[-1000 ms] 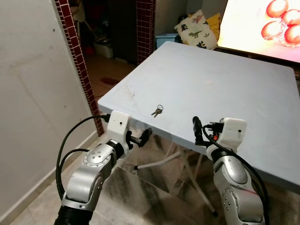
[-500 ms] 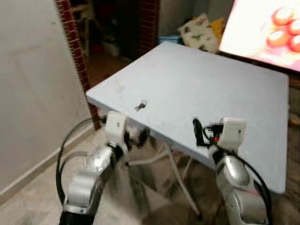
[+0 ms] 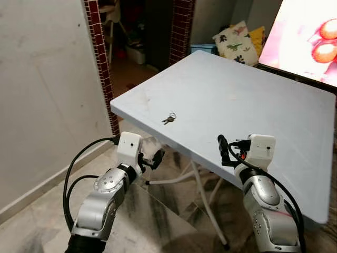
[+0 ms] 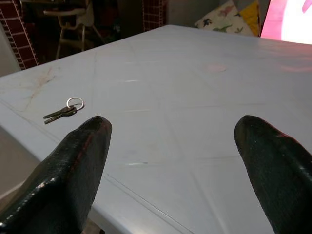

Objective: Hang keys on a hook

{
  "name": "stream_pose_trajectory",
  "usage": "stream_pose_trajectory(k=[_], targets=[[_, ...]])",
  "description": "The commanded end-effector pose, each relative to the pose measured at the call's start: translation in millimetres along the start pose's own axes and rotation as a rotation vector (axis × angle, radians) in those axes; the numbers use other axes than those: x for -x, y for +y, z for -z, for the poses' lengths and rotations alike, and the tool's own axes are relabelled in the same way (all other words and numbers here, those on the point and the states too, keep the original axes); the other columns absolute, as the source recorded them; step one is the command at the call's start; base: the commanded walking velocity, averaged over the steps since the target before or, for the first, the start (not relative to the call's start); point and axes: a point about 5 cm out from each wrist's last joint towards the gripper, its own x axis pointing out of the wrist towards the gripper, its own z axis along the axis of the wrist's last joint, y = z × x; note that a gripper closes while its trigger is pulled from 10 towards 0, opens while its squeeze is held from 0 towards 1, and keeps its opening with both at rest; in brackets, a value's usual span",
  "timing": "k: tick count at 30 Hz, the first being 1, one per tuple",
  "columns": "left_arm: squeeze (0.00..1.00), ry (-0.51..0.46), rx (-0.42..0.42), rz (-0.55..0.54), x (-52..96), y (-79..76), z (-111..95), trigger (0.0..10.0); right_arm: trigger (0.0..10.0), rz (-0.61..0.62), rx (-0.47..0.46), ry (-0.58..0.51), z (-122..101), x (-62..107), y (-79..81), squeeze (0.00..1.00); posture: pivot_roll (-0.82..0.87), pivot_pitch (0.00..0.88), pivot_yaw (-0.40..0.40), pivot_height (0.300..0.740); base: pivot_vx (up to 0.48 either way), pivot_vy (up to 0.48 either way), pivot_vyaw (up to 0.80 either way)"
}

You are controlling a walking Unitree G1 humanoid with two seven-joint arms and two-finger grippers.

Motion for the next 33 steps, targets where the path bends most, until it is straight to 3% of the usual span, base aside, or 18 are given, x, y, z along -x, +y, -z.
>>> stream_pose_trajectory(k=[1, 10, 18, 22, 33], targets=[[0.00, 0.008, -0.011, -0.016, 1.7, 6.3, 0.7, 10.0, 10.0, -0.005, -0.003, -0.008, 1.1, -4.1, -0.9, 0.00, 0.22, 0.000, -0.055, 0.740, 0.000, 0.341, 0.00], [0.00, 0.056, -0.034, 0.028, 3.0, 5.2, 12.9, 10.0, 10.0, 0.002, -0.007, 0.018, 10.3, -4.6, 1.1, 0.00, 0.20, 0.000, -0.065, 0.740, 0.000, 0.101, 0.00], [0.00, 0.071, 0.001, 0.030, -0.2, -1.9, 21.7, 10.0, 10.0, 0.017, 0.001, 0.029, 12.8, -2.4, -2.7, 0.00, 0.16, 0.000, -0.083, 0.740, 0.000, 0.000, 0.00], [0.00, 0.060, 0.039, 0.064, -7.1, -17.7, 25.6, 10.0, 10.0, 0.021, 0.023, 0.026, 12.6, -1.5, -7.9, 0.00, 0.14, 0.000, -0.085, 0.740, 0.000, 0.000, 0.00], [0.00, 0.084, 0.014, 0.021, -7.0, -1.8, 29.9, 10.0, 10.0, 0.047, 0.003, 0.033, 17.8, 0.1, -7.6, 0.00, 0.15, 0.000, -0.072, 0.740, 0.000, 0.000, 0.00]])
